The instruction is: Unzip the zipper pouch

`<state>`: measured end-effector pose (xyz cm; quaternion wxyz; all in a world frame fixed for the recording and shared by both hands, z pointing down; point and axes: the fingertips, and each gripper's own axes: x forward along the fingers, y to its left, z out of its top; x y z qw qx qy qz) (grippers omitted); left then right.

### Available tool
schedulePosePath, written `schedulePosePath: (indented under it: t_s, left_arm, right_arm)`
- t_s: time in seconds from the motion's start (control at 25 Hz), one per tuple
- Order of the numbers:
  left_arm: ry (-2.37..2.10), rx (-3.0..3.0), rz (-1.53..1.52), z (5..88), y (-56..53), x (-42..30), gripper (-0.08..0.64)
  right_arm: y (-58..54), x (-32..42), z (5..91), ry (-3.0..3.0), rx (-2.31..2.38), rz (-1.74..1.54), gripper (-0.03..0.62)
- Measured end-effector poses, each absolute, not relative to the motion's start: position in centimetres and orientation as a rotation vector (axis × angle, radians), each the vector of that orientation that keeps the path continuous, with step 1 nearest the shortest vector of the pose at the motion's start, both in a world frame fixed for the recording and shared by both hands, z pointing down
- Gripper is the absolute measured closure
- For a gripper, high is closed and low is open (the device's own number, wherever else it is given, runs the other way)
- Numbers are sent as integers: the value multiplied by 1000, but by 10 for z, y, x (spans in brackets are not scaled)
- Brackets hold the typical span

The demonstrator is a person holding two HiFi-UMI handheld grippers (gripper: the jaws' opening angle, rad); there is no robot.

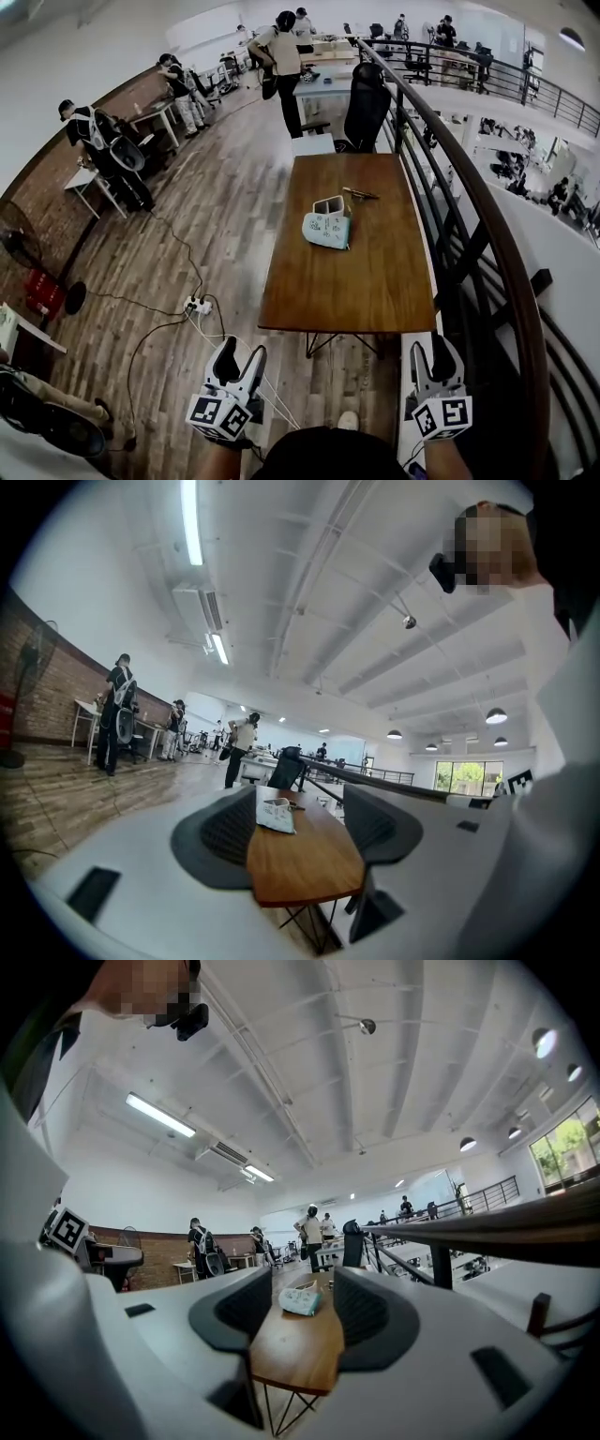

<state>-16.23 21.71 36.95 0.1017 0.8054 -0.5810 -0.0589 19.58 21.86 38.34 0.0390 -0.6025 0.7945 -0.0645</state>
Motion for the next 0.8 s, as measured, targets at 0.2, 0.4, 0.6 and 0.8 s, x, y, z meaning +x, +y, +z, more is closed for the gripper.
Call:
schedulePosePath:
  t_s: [0.2,0.4,0.6,0.8]
  left_arm:
    - [-1721,2382,-135,371,192,-143,273]
    - [-1694,2385,-172,374,169,-132,273]
    - [-1657,2381,-175,388,133,-134,273]
    - [-1602,2392,-194,401,77,-139,273]
  right_arm:
    - [194,214,392,2428,-1842,-233,407]
    - [173,224,389,2440,-1860,-216,414]
    - [145,221,395,2444,-1902,-216,416]
    - [103,212,397,2439,-1945,-186,416]
